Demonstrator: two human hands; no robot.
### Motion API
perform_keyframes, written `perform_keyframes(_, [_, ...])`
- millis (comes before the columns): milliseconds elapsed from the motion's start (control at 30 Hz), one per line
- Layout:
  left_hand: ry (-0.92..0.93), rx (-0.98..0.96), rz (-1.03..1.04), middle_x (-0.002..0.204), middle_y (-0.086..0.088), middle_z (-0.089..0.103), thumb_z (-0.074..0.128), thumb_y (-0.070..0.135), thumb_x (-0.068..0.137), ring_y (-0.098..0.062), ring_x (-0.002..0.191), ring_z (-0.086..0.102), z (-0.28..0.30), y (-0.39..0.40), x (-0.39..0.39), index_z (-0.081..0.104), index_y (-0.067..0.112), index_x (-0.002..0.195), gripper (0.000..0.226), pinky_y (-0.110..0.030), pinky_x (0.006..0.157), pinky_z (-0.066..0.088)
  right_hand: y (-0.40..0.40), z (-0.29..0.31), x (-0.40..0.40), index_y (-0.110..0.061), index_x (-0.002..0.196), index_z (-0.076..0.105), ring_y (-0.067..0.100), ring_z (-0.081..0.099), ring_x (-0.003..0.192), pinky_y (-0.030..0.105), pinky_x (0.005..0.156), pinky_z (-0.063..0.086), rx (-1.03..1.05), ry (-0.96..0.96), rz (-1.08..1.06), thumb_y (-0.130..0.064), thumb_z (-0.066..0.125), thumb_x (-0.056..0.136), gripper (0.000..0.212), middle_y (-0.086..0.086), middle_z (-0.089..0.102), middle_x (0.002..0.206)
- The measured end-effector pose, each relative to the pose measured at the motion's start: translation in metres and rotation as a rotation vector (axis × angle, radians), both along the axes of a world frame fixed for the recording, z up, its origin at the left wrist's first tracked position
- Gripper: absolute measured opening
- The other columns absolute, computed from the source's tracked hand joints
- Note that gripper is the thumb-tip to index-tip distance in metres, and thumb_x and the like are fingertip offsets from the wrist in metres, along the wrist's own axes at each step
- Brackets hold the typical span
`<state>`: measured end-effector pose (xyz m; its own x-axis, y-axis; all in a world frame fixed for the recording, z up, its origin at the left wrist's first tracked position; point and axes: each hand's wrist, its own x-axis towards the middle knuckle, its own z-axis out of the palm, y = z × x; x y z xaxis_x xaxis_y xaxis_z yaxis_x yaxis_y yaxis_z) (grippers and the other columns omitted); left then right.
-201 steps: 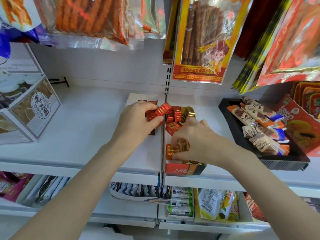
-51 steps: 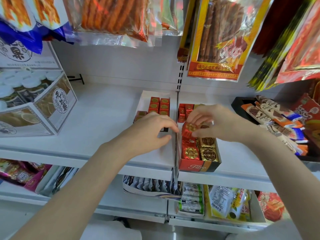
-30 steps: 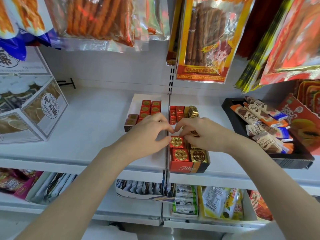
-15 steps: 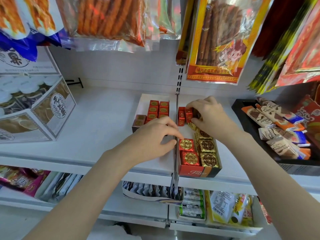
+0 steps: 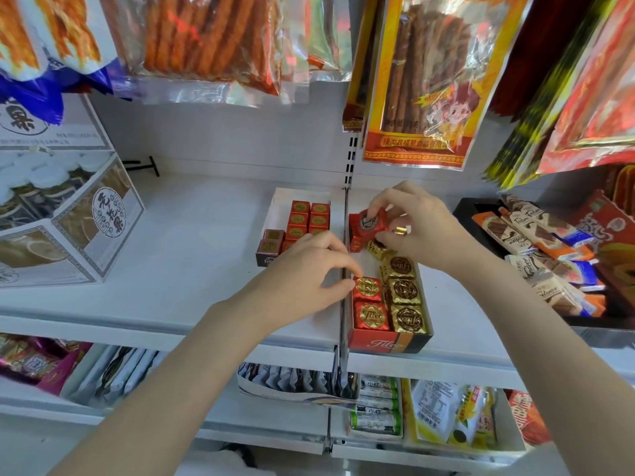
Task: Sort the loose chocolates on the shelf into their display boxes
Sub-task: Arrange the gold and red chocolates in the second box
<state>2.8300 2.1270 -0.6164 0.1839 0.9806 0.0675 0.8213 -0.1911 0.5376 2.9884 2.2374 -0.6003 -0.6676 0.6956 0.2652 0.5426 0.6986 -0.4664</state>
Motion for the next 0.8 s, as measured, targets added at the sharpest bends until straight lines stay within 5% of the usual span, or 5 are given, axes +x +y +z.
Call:
perform_keyframes(167, [-0.047, -0.029, 0.008, 0.106, 0.011, 0.049, 0.053, 0.028, 0.089, -0.004, 0.104, 0.045, 0.002, -0.001, -0.001, 0.063, 0.030, 0.110, 0.023, -0.023, 0.095, 0.034, -0.012, -0.004, 0.000, -0.015, 0.090, 0.057, 0.016, 0.058, 0.085, 0.022, 0.073, 0.047, -0.020, -0.266, 0.134, -0.020, 0.071, 0.075, 0.020, -0.001, 0.061, 0.092])
perform_keyframes(400, [-0.088, -0.018, 0.026, 0.098, 0.020, 0.057, 0.056, 0.021, 0.087, 0.003, 0.098, 0.053, 0.006, -0.004, -0.004, 0.061, 0.026, 0.114, 0.027, -0.015, 0.090, 0.041, -0.005, -0.003, 0.003, -0.016, 0.087, 0.069, 0.009, 0.058, 0.083, 0.025, 0.078, 0.048, -0.136, -0.329, 0.156, -0.024, 0.062, 0.084, 0.011, -0.004, 0.066, 0.090])
perform_keyframes(533, [-0.144, -0.019, 0.054, 0.102, 0.016, 0.062, 0.056, 0.019, 0.087, 0.007, 0.098, 0.056, 0.005, -0.003, -0.007, 0.058, 0.026, 0.118, 0.031, -0.010, 0.090, 0.043, 0.002, -0.006, -0.004, -0.015, 0.108, 0.064, 0.017, 0.056, 0.098, 0.031, 0.088, 0.047, 0.051, -0.184, -0.014, -0.015, 0.058, 0.086, 0.023, 0.002, 0.066, 0.109])
perform_keyframes(633, [-0.123, -0.019, 0.047, 0.105, 0.016, 0.064, 0.056, 0.018, 0.087, 0.006, 0.098, 0.056, 0.003, -0.002, -0.008, 0.061, 0.026, 0.115, 0.029, -0.011, 0.091, 0.044, 0.004, -0.017, -0.015, -0.017, 0.123, 0.055, 0.024, 0.046, 0.111, 0.037, 0.094, 0.040, 0.129, -0.298, -0.017, -0.016, 0.055, 0.087, 0.036, 0.002, 0.059, 0.124])
perform_keyframes(800, [-0.115, -0.022, 0.050, 0.105, 0.016, 0.064, 0.055, 0.019, 0.087, 0.006, 0.098, 0.056, 0.002, -0.002, -0.011, 0.063, 0.027, 0.112, 0.027, -0.012, 0.091, 0.043, 0.005, -0.021, -0.019, -0.019, 0.112, 0.056, 0.024, 0.039, 0.109, 0.033, 0.083, 0.028, 0.211, -0.346, -0.072, -0.024, 0.060, 0.083, 0.029, 0.000, 0.056, 0.116])
